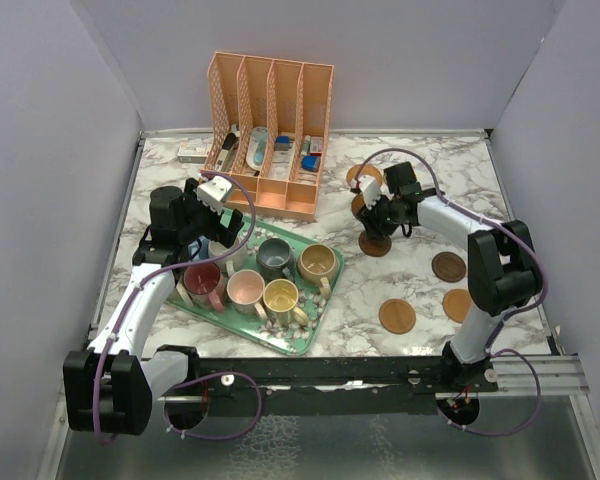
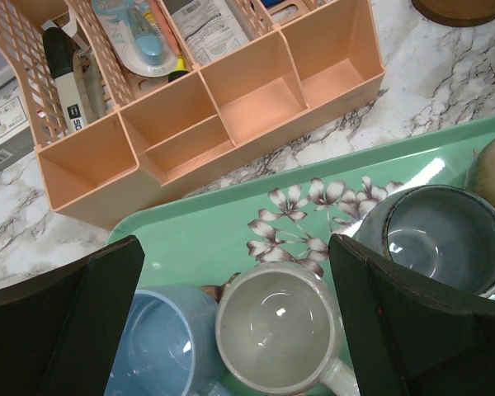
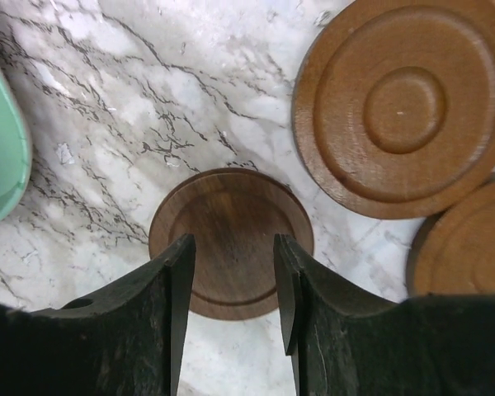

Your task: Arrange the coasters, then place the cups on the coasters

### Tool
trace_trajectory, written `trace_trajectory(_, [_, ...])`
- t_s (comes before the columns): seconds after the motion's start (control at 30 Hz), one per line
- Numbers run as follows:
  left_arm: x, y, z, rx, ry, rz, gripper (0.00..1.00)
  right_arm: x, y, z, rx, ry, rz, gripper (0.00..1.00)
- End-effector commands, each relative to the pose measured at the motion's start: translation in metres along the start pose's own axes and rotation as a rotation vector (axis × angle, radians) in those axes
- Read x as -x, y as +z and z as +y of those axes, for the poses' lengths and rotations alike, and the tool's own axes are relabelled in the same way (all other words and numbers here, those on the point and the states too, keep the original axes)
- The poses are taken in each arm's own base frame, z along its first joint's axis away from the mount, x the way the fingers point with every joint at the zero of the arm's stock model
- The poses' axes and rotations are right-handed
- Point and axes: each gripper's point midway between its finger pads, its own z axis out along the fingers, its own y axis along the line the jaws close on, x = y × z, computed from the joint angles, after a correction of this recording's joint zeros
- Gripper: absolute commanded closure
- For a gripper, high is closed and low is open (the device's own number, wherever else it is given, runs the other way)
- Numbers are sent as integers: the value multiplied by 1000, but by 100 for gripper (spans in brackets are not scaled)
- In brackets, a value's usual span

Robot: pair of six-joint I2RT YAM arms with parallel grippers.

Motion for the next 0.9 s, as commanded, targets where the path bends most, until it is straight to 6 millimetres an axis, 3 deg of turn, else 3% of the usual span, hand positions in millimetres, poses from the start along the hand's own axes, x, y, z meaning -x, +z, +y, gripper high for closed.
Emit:
trace_trajectory(0.0, [5,-1,-3,-16,16,-13,1,29,-39,-9,-86,-26,-73,55])
trace_trajectory(0.1, [6,-2,-4,-17,14,-16,1,22,-53,-12,-138,-26,-71,55])
trace_trajectory(0.37, [11,-4,-6,-26,14,-30,1,-29,-84,-28,-236,71,0,54])
trace_trajectory(0.6, [25,-7,10,59,-20,-38,1,-90,-110,-55,-287,210,74,54])
trace_trajectory(0.87, [27,-8,18,98,-31,-35,1,-150,-121,-69,-302,311,178,53])
